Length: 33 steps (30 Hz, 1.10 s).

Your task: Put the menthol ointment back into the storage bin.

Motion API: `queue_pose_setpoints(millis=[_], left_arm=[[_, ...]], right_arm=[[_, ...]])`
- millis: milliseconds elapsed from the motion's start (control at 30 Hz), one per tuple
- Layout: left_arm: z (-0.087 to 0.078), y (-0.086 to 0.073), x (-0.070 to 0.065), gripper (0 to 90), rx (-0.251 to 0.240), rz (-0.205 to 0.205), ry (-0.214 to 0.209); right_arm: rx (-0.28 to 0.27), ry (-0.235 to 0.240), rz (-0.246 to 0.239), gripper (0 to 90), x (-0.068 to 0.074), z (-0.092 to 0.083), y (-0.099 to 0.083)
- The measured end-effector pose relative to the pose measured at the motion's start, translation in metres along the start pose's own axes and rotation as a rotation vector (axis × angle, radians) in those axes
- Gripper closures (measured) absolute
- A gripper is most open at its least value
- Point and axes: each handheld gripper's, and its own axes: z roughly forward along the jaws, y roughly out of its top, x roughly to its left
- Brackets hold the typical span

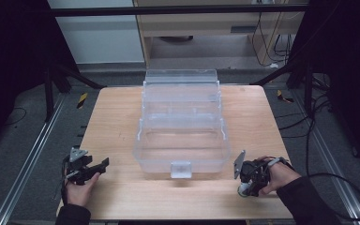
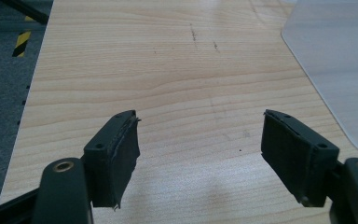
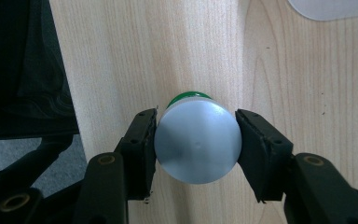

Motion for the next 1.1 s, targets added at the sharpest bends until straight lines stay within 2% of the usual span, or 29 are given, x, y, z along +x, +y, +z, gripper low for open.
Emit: queue_pose_setpoints(millis=[167, 233, 400, 467, 533, 700, 1100], left_arm=[[-0.001, 0.001, 0.000, 27.2, -0.006, -0.007, -0.003], [-0.001, 0.000, 0.000, 27.2, -0.001, -0.006, -0.001], [0.000, 0.000, 0.000, 27.2, 0.000, -0.002, 0.000], [0.001, 0.001, -0.001, 27.2, 0.002, 0.003, -0.001], [0.001, 0.001, -0.001, 27.2, 0.003, 0.004, -0.001], [-0.001, 0.002, -0.001, 27.2, -0.004, 0.002, 0.003], [0.001, 0.002, -0.003, 27.7, 0.007, 0.009, 0.005]], right_arm=[[0.003, 0.000, 0.001, 50.2, -0.001, 0.000, 0.000], [0.013, -0.002, 0.013, 50.2, -0.001, 0.000, 0.001], [-0.006, -0.017, 0.053, 50.5, -0.004, -0.001, 0.001], [-0.014, -0.010, 0.079, 50.6, -0.005, -0.003, 0.001], [-0.014, -0.010, 0.085, 50.6, -0.006, -0.004, 0.000], [-0.051, -0.023, 0.132, 50.6, -0.008, -0.014, 0.001], [-0.097, -0.019, 0.188, 50.6, -0.013, -0.039, 0.004]])
